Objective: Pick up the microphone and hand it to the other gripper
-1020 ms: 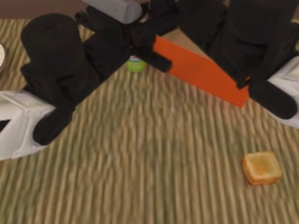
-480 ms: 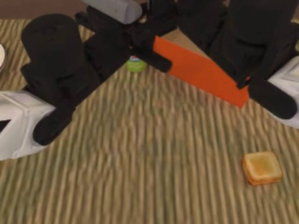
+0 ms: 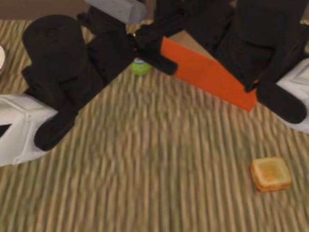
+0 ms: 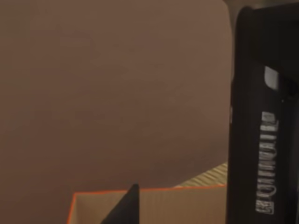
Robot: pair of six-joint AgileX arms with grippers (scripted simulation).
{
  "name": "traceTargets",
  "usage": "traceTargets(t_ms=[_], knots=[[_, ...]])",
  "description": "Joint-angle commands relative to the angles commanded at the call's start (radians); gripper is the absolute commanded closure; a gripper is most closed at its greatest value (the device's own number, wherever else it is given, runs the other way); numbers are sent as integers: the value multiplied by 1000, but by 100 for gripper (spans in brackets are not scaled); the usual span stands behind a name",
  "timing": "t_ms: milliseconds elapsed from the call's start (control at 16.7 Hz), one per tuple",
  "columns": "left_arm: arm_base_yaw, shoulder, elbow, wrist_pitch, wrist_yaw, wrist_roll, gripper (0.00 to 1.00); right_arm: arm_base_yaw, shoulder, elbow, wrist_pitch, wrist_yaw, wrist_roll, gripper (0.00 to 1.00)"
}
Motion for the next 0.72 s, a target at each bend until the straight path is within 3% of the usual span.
traceTargets(t_ms=[360, 420, 480, 720], knots=[[0, 0, 0, 0, 0, 0, 0, 0, 0, 0, 0, 0, 0, 100], [39, 10, -12, -1, -34, 12, 0, 4, -19, 7, 4, 14, -11, 100], [40, 7, -15, -1, -33, 12, 0, 2, -21, 5, 4, 12, -10, 100], [63, -104, -107, -23, -23, 11, 0, -35, -71, -37, 2, -38, -7, 100]])
